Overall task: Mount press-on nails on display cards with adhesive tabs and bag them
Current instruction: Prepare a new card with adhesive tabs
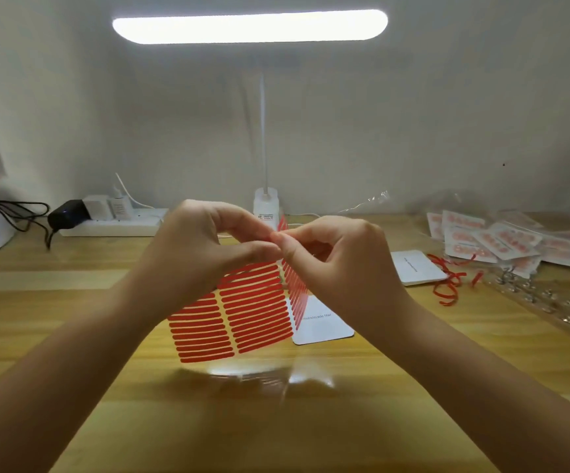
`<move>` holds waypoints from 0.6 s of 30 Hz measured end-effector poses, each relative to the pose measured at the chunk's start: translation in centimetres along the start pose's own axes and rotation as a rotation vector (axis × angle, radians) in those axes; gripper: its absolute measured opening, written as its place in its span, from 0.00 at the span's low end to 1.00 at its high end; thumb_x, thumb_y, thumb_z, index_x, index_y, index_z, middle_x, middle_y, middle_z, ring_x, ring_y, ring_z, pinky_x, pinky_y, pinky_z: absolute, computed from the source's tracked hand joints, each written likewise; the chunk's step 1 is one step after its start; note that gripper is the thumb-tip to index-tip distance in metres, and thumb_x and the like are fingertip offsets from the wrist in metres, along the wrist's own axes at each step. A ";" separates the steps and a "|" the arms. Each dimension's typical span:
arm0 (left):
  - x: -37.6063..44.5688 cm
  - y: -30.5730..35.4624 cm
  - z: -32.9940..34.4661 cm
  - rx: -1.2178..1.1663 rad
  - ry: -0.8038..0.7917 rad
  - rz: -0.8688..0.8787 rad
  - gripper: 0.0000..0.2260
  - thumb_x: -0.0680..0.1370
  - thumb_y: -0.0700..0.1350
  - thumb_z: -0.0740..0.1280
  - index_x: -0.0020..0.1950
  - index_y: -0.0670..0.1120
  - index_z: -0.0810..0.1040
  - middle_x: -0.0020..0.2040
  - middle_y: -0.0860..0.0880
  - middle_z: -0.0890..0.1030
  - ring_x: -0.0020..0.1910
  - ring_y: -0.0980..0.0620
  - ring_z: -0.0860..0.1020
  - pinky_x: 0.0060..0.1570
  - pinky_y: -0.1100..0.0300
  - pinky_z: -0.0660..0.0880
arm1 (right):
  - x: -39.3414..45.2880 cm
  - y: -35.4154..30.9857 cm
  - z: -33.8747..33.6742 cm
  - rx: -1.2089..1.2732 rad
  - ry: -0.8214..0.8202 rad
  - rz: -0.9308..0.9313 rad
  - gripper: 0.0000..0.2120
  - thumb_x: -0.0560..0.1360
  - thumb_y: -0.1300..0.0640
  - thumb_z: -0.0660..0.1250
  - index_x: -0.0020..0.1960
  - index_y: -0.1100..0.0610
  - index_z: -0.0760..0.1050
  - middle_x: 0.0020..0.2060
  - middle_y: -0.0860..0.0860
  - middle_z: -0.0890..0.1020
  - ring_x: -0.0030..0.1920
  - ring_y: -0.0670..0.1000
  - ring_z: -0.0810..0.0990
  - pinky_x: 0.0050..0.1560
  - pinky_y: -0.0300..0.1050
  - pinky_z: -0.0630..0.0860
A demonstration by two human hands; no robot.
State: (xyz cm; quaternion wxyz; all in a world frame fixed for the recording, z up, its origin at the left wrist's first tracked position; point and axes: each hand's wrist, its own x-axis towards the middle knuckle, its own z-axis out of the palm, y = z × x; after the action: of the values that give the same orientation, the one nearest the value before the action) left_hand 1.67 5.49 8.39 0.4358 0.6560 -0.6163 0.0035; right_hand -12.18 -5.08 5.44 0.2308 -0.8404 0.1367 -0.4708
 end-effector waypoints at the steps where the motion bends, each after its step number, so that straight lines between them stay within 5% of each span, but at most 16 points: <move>1: 0.0 0.0 0.0 0.019 -0.008 0.022 0.06 0.66 0.58 0.70 0.42 0.62 0.80 0.40 0.69 0.81 0.43 0.67 0.80 0.38 0.78 0.71 | 0.0 0.1 0.0 -0.009 -0.002 -0.005 0.06 0.75 0.57 0.71 0.44 0.58 0.85 0.32 0.50 0.84 0.31 0.47 0.80 0.34 0.41 0.75; 9: 0.0 -0.4 0.5 0.045 -0.027 0.116 0.06 0.67 0.57 0.69 0.42 0.64 0.77 0.37 0.75 0.77 0.43 0.69 0.79 0.40 0.79 0.70 | 0.1 0.3 0.0 -0.070 -0.031 -0.067 0.06 0.75 0.58 0.71 0.45 0.59 0.84 0.33 0.51 0.84 0.32 0.47 0.81 0.35 0.43 0.78; 18: 0.1 -0.9 0.7 0.039 -0.035 0.097 0.07 0.66 0.60 0.68 0.43 0.64 0.78 0.41 0.69 0.80 0.44 0.66 0.80 0.41 0.79 0.71 | 0.2 0.5 -0.2 -0.099 -0.060 -0.015 0.07 0.75 0.59 0.69 0.40 0.60 0.82 0.32 0.51 0.82 0.33 0.48 0.79 0.37 0.42 0.76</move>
State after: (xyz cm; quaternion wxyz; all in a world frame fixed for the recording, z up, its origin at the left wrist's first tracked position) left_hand 2.02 4.84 7.51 0.4113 0.6338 -0.6546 0.0253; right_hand -12.23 -5.59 5.39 0.1895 -0.8655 0.1465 -0.4400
